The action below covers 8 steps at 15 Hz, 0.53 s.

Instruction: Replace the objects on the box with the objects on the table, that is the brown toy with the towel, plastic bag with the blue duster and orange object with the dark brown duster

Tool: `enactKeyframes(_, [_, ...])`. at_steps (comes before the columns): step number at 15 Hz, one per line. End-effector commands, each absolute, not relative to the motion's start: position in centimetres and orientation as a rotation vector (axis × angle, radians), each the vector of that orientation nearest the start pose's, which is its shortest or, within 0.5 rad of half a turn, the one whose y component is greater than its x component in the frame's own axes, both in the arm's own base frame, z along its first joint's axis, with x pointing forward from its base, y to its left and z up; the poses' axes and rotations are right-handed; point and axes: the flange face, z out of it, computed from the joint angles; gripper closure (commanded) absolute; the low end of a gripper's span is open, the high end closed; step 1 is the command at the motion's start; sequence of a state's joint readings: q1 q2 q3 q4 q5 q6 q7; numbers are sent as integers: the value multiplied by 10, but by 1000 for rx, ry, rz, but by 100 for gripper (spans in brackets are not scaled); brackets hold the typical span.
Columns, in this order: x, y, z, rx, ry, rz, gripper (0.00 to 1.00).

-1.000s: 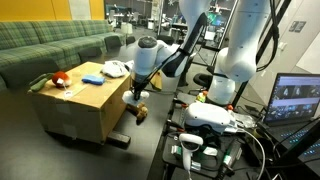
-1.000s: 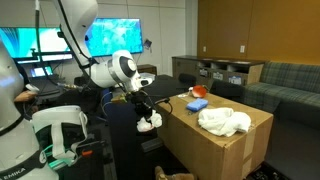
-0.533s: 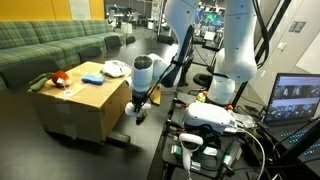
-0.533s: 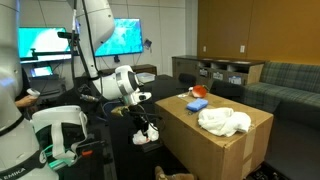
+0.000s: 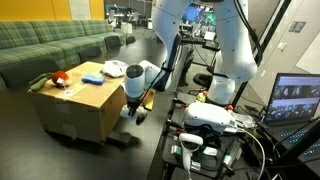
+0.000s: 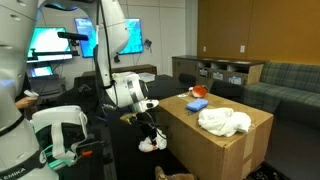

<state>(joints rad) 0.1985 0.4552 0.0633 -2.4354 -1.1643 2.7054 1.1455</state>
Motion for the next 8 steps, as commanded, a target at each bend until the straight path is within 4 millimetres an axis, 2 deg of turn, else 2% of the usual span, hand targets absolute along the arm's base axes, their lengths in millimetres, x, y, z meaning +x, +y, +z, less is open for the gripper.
enactKeyframes(1, [429, 139, 95, -3482, -348, -278, 34])
enactKeyframes(5, [435, 138, 92, -3484, -324, -303, 4])
enactKeyframes(8, [434, 144, 94, -3469, -314, -315, 0])
